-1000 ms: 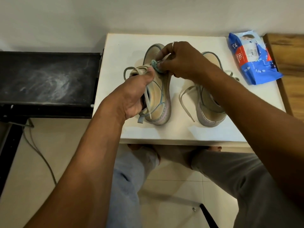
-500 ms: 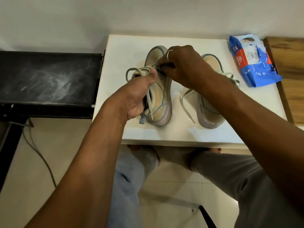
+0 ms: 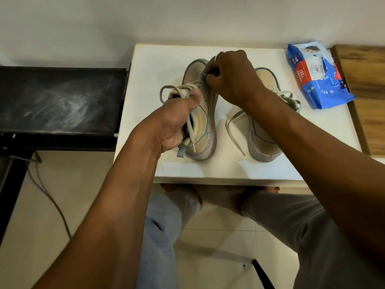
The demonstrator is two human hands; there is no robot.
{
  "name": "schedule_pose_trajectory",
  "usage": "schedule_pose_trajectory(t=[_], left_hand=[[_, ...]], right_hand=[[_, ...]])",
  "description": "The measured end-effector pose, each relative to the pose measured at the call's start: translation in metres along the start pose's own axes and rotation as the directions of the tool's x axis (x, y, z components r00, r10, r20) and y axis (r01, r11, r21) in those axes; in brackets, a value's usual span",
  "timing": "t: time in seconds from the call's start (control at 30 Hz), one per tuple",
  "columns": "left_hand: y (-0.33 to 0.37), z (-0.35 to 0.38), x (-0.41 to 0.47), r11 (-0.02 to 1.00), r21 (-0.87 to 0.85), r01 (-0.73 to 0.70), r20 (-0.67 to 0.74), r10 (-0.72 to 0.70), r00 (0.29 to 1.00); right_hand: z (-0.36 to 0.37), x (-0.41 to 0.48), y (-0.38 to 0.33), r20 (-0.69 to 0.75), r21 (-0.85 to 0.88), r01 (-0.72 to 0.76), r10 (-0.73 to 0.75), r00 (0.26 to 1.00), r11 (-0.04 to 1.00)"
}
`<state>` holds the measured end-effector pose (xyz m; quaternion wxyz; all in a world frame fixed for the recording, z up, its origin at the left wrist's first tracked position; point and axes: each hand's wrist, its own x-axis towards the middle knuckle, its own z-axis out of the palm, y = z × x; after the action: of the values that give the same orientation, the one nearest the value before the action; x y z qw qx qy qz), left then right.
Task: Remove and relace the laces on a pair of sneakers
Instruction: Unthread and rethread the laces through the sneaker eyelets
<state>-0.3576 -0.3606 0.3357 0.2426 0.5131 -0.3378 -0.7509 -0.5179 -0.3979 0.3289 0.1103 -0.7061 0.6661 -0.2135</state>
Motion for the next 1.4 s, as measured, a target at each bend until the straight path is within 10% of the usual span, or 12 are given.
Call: schedule_pose_trajectory(t=[0.47,0.63,0.8,0.97,1.17,1.4], left_hand=[[0.0,-0.005,0.003,0.999,-0.037,-0.003,0.024,0.003,1.0],[-0.001,-0.003,0.003,1.0,-0.011,-0.016,0.006,0.016,1.0],[0.0,-0.006,0.002,1.0,-0.019,-0.008,0.024,0.009,1.0],[0.0,-0.002,0.001,1.0,-0.006,-0.015,0.02,0.015,1.0],[0.001,-0.005,0.001,1.0,-0.029,-0.003,0.036,0.004,0.999],[0.0,-0.004,0.001,1.0,-0.026,-0.012,0.01,0.012,1.0]], right_hand=[[-0.012,-0.004,0.003,0.246,0.083,-0.024,0.003,0.969,0.996],[0.002,0.001,0.006,0.015,0.07,-0.069,0.068,0.998,0.995],[-0.01,-0.001,0.004,0.256,0.159,-0.059,0.016,0.967,0.986],[0.006,0.005,0.005,-0.003,0.134,-0.09,0.092,0.996,0.987],[-0.004,-0.002,0.007,0.216,0.163,-0.059,0.022,0.976,0.985],[0.006,0.001,0.005,0.068,0.177,-0.056,0.044,0.997,0.983]])
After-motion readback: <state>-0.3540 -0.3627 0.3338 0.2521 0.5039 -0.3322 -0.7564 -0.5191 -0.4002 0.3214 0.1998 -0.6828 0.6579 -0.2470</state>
